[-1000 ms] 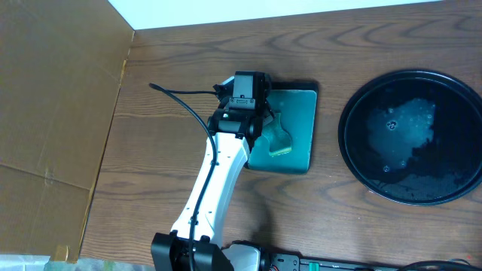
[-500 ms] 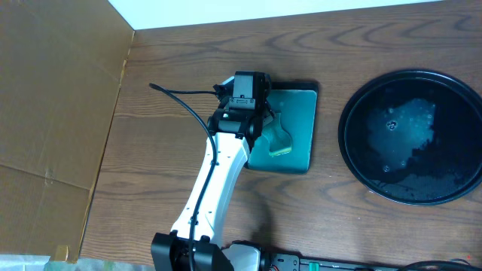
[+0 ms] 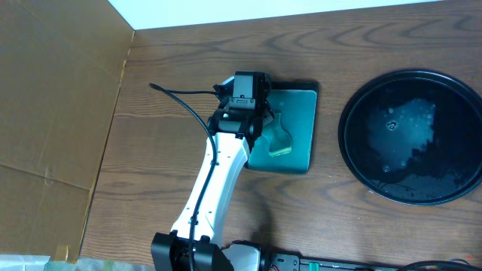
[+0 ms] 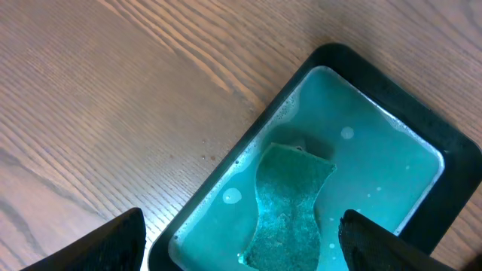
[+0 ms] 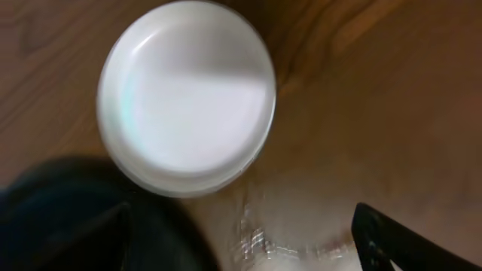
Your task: Clean dirty plates on tray and stack at the side
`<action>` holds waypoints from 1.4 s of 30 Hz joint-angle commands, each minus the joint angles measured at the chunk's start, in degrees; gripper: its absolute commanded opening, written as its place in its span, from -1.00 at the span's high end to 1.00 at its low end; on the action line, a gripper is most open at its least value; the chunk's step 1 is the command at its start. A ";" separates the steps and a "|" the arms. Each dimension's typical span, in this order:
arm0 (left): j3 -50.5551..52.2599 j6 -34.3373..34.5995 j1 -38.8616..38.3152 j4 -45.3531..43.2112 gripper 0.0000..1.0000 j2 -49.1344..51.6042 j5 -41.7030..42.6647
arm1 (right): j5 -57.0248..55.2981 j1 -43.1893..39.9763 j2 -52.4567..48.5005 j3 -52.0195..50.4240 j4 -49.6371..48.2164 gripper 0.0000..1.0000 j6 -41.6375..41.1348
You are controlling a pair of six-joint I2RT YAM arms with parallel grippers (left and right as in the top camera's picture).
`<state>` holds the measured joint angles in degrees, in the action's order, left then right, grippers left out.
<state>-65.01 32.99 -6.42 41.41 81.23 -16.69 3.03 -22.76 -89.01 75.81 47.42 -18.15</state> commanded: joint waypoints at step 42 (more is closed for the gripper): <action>-0.90 0.02 0.24 0.13 -0.65 0.00 -0.96 | 0.20 36.70 29.44 -0.44 21.62 -0.99 3.04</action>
<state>-65.01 32.99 -6.42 41.41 81.23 -16.69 4.86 13.41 -62.11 75.88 69.36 -15.84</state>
